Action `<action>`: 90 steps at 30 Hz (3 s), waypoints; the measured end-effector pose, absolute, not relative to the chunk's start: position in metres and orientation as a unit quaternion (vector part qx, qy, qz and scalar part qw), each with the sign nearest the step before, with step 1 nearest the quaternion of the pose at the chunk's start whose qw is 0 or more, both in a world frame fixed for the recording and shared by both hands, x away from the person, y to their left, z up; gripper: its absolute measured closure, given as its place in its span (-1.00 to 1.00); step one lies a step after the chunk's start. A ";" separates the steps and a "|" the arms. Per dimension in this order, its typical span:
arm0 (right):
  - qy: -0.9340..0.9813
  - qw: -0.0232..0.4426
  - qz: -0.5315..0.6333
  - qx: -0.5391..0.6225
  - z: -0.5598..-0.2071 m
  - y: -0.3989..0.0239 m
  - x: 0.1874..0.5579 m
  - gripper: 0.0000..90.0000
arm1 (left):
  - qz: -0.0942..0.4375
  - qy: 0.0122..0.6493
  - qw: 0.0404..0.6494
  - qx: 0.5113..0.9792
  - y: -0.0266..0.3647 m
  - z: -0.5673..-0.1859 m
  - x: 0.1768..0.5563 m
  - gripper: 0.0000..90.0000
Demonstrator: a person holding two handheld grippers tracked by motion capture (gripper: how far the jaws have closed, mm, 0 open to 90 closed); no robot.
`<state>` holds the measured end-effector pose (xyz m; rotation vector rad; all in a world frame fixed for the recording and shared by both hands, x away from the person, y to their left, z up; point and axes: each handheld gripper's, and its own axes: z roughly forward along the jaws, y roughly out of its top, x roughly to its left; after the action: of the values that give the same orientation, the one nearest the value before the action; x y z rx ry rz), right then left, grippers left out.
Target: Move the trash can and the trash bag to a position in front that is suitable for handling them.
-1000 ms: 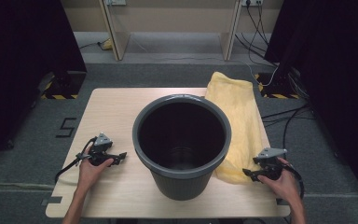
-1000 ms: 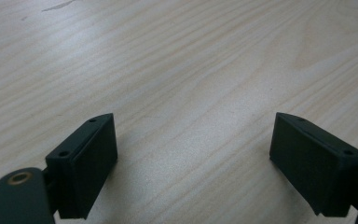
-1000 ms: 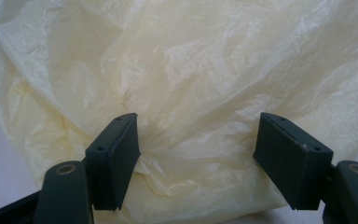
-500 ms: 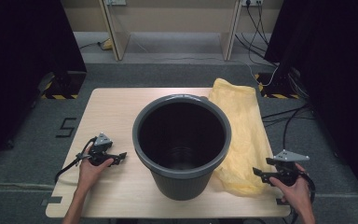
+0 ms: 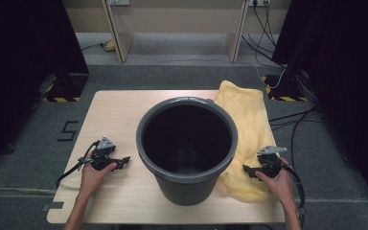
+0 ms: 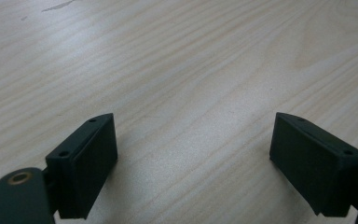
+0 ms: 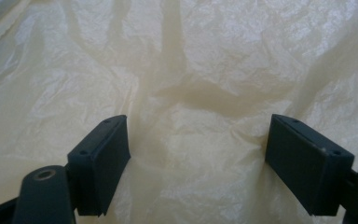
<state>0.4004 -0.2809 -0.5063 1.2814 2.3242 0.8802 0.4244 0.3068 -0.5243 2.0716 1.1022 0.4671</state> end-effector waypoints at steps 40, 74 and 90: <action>0.819 0.153 0.387 0.395 -0.445 -0.208 0.347 -0.39 | 0.135 0.360 0.490 0.782 0.253 -0.477 0.345 -0.58; 0.845 0.175 0.335 0.379 -0.428 -0.149 0.455 -0.24 | 0.180 0.387 0.432 0.794 0.251 -0.457 0.427 -0.54; 0.819 0.194 0.336 0.422 -0.430 -0.141 0.512 -0.20 | 0.192 0.446 0.441 0.755 0.247 -0.466 0.479 -0.45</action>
<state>0.5123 -0.1414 -0.4301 1.1832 2.2971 0.9435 0.4789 0.2465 -0.4665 1.8740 1.1079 0.4778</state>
